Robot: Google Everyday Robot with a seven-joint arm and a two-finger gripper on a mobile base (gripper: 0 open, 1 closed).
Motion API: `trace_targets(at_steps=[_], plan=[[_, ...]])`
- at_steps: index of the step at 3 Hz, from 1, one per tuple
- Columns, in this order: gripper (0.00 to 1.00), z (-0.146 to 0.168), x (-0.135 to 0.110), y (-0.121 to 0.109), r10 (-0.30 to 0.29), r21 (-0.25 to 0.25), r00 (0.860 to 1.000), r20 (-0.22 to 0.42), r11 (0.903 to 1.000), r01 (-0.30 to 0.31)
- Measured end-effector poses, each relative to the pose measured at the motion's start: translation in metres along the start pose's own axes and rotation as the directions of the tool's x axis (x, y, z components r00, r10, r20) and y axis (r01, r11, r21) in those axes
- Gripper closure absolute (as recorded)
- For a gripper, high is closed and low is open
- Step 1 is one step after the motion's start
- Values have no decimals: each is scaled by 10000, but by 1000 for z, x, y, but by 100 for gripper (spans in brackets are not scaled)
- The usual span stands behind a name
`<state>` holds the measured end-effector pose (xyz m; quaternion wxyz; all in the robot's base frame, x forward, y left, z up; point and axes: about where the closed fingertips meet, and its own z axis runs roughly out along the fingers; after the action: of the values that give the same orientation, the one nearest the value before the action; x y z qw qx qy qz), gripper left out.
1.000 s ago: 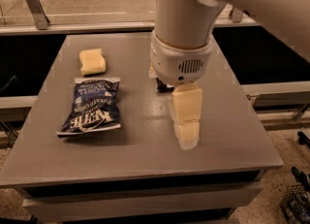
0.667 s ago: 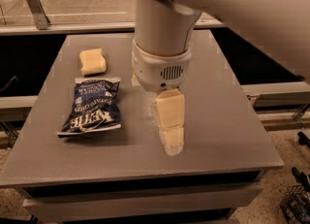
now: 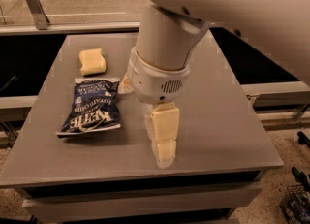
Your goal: Move blue chip bag near rxbar chocolate
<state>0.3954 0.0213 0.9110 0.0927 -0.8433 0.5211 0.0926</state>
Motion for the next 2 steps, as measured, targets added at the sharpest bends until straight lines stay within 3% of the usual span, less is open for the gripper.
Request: trace_targets(at_steps=[1,2], plan=[[0,3,1,7,-300,1108,9919,1236,9937,163],[0,6,6,10,-645,2300,9706,2318,9731,97]])
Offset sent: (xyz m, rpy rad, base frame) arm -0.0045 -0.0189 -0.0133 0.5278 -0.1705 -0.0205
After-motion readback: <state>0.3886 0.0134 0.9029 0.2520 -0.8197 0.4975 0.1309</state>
